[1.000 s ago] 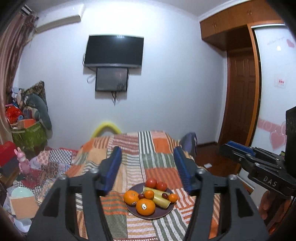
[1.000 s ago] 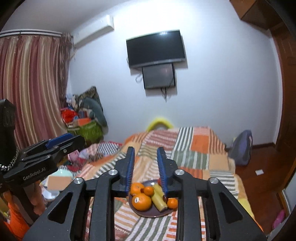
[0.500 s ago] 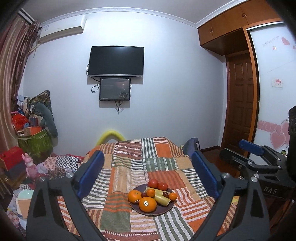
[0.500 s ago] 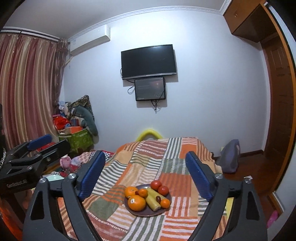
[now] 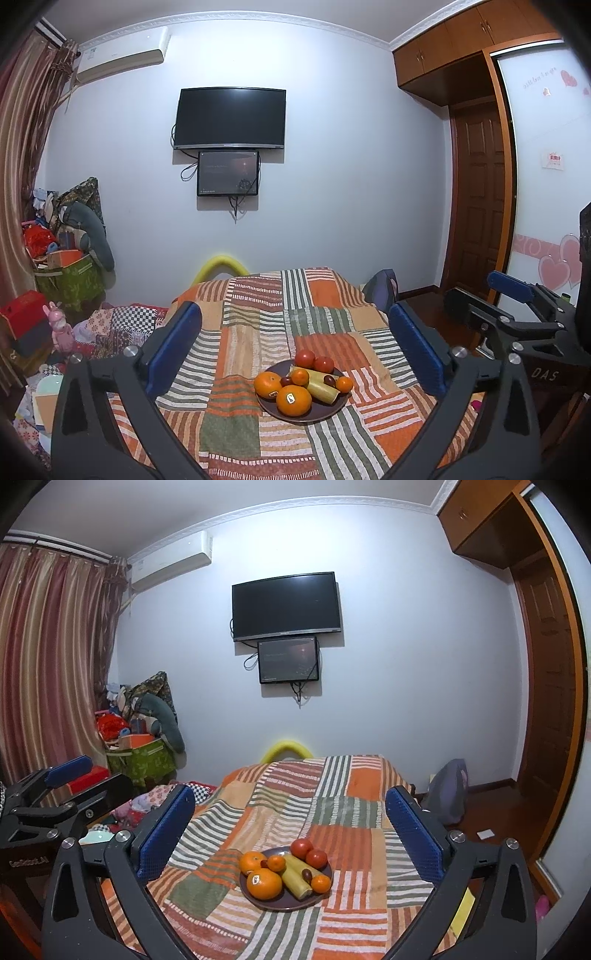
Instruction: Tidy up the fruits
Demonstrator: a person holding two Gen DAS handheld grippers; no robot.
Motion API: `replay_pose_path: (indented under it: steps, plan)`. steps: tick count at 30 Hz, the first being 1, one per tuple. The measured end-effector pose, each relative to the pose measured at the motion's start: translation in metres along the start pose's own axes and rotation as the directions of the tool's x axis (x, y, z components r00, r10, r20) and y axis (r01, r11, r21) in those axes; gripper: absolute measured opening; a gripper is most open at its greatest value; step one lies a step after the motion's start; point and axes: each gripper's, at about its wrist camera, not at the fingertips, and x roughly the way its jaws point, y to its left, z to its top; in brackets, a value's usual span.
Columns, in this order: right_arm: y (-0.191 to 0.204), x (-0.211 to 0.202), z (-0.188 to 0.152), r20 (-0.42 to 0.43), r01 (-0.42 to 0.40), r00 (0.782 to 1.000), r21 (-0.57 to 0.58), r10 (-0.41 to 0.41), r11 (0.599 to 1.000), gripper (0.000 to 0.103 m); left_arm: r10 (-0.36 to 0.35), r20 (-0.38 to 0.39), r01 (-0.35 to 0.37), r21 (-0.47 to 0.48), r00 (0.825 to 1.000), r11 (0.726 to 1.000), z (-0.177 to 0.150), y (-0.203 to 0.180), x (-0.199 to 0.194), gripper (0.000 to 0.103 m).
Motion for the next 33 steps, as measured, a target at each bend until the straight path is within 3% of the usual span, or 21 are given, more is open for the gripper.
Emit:
replay_pose_path:
  steps: [33]
  plan:
    - [-0.0006, -0.0042, 0.0034, 0.002, 0.011, 1.0, -0.001, -0.011, 1.0, 0.103, 0.002, -0.012, -0.002, -0.008, 1.0, 1.0, 0.0019, -0.0006, 0.0047, 0.103]
